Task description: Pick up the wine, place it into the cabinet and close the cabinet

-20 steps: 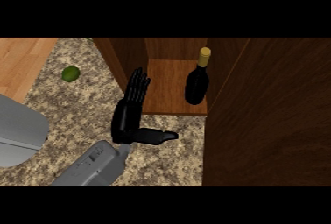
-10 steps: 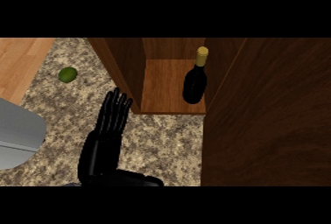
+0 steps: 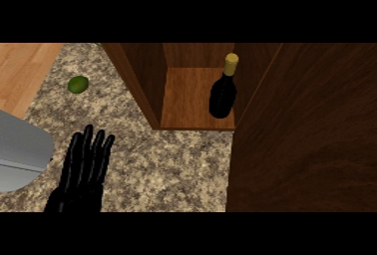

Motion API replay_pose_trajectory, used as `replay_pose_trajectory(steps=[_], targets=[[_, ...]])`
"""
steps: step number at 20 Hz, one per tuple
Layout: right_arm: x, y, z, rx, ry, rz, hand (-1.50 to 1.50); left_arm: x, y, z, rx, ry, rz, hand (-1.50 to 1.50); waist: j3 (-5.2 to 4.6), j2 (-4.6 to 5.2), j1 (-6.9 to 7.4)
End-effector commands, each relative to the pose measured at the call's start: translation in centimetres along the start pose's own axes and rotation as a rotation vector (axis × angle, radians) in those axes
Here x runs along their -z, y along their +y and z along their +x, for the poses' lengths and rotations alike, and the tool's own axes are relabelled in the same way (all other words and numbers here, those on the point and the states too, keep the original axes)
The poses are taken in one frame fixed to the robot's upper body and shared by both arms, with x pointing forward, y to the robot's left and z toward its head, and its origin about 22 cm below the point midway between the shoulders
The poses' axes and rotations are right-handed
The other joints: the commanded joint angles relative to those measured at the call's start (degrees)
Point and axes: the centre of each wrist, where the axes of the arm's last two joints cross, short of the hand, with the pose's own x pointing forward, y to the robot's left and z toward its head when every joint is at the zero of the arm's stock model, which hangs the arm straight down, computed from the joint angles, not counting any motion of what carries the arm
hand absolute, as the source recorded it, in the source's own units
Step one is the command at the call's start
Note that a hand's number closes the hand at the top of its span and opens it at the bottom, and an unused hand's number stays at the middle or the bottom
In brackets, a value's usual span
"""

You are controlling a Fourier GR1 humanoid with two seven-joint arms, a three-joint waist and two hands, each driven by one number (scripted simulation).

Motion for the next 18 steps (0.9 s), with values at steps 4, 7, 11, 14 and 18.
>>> replay_pose_trajectory(steps=[4, 7, 11, 14, 18], targets=[[-0.1, 3.8, 0.8, 0.142, 0.043, 0.167, 1.50, -3.6, 3.1, 3.1, 0.031, -0.017, 0.051, -1.50, -0.10, -0.11, 0.42], [-0.5, 4.6, 1.1, 0.179, 0.008, 0.195, 1.50, -3.7, 5.2, 5.0, 0.043, -0.047, 0.083, -1.50, -0.09, -0.21, 0.55], [0.6, 6.8, 3.0, 0.174, -0.005, 0.208, 1.50, -3.6, 8.0, 6.3, 0.049, -0.050, 0.103, -1.50, -0.19, -0.20, 0.56], [2.5, 8.1, 3.6, 0.181, -0.020, 0.205, 1.50, -5.6, 8.9, 6.1, 0.041, -0.058, 0.107, -1.50, -0.21, -0.30, 1.05], [4.2, 9.7, 4.4, 0.143, -0.045, 0.195, 1.50, -5.6, 11.4, 7.4, 0.065, -0.055, 0.107, -1.50, -0.26, -0.34, 0.99]])
